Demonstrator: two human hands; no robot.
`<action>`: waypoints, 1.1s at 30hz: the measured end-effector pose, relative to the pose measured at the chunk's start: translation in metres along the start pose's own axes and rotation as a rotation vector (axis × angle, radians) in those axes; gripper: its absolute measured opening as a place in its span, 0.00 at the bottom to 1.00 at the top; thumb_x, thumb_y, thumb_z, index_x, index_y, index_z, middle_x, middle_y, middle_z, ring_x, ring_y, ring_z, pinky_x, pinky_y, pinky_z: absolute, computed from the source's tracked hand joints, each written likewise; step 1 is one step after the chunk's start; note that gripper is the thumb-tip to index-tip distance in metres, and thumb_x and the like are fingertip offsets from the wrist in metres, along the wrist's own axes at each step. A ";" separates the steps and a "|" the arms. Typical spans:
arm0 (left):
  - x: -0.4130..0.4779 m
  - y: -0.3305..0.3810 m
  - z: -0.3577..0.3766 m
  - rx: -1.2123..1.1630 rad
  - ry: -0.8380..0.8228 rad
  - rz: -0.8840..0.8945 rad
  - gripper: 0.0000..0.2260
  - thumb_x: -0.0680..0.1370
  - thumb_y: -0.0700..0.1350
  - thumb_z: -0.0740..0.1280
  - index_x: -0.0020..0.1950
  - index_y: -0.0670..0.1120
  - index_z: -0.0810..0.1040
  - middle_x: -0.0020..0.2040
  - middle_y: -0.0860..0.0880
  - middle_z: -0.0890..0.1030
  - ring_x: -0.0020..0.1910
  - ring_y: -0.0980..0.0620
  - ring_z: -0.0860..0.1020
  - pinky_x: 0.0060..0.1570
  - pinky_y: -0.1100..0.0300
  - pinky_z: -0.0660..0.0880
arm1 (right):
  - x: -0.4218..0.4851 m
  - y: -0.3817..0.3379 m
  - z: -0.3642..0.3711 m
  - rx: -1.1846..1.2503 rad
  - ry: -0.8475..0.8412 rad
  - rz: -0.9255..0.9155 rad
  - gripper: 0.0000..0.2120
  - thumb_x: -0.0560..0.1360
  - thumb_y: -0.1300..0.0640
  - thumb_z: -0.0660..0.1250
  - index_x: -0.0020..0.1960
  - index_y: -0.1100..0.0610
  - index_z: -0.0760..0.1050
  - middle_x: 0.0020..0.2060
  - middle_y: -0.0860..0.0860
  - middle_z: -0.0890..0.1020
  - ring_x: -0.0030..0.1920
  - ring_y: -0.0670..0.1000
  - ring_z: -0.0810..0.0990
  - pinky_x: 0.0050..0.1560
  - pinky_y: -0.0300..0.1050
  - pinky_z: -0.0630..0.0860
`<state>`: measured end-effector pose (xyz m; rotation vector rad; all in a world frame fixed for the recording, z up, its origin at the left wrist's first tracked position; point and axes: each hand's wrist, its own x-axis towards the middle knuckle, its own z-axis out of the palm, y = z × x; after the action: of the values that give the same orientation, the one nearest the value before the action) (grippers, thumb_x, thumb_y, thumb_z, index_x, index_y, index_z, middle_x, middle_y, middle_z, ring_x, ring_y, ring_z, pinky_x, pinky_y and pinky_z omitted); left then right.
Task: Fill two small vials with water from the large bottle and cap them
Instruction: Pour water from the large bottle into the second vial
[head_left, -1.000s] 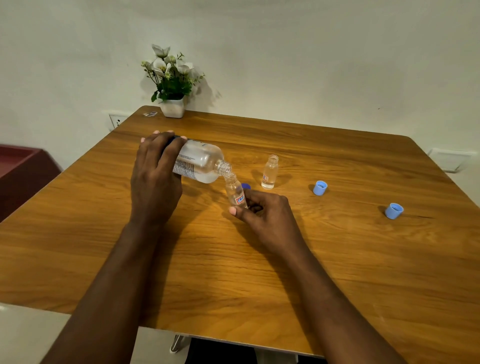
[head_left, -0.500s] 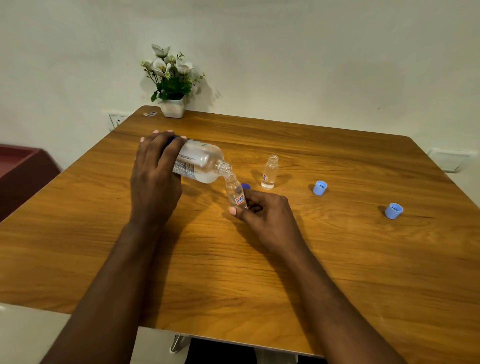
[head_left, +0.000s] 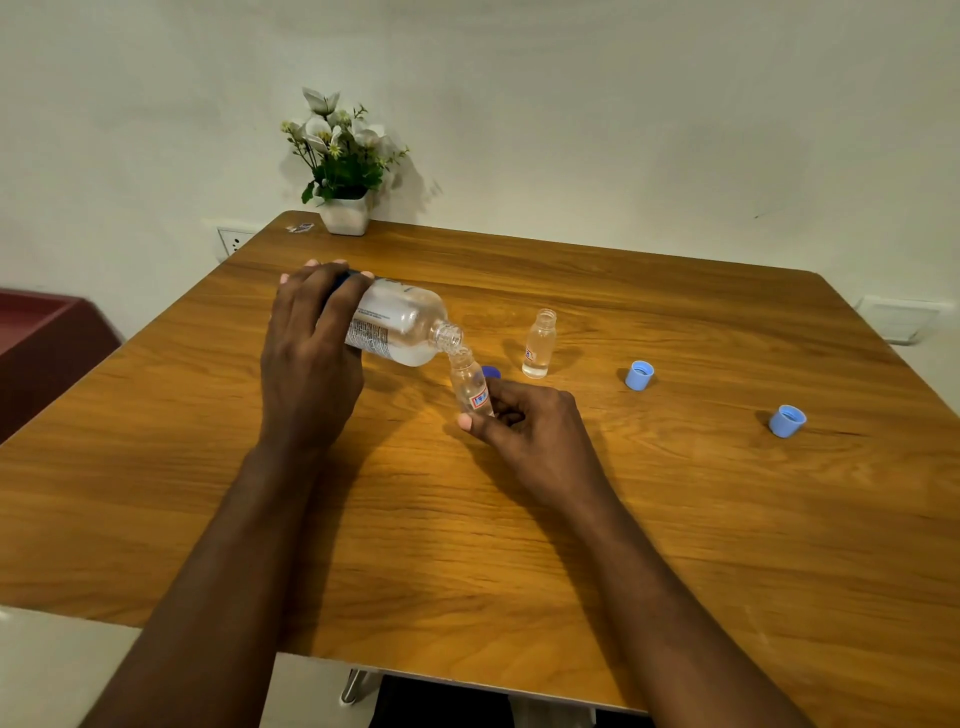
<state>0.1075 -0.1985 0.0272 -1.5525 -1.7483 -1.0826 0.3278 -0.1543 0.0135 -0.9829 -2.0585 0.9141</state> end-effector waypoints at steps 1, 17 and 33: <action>0.000 0.000 0.000 -0.001 -0.001 0.002 0.24 0.72 0.27 0.66 0.67 0.39 0.73 0.65 0.38 0.74 0.69 0.39 0.68 0.71 0.43 0.62 | 0.000 0.000 0.000 -0.001 0.000 0.002 0.10 0.73 0.49 0.73 0.51 0.52 0.83 0.39 0.50 0.85 0.41 0.52 0.82 0.46 0.58 0.77; 0.000 0.000 0.000 -0.005 -0.008 0.009 0.22 0.73 0.29 0.67 0.67 0.39 0.72 0.65 0.37 0.74 0.69 0.38 0.68 0.70 0.42 0.62 | 0.000 -0.001 -0.001 -0.006 -0.002 0.001 0.10 0.73 0.49 0.73 0.52 0.51 0.84 0.40 0.49 0.86 0.42 0.50 0.83 0.46 0.57 0.78; 0.001 0.000 0.000 -0.002 -0.005 0.004 0.23 0.72 0.27 0.66 0.66 0.39 0.73 0.64 0.37 0.74 0.68 0.38 0.68 0.71 0.42 0.62 | 0.000 -0.001 0.000 -0.009 -0.004 -0.001 0.09 0.73 0.50 0.72 0.50 0.52 0.83 0.37 0.51 0.84 0.40 0.53 0.81 0.45 0.58 0.77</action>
<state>0.1076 -0.1985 0.0279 -1.5602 -1.7466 -1.0796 0.3277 -0.1544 0.0143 -0.9850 -2.0682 0.9080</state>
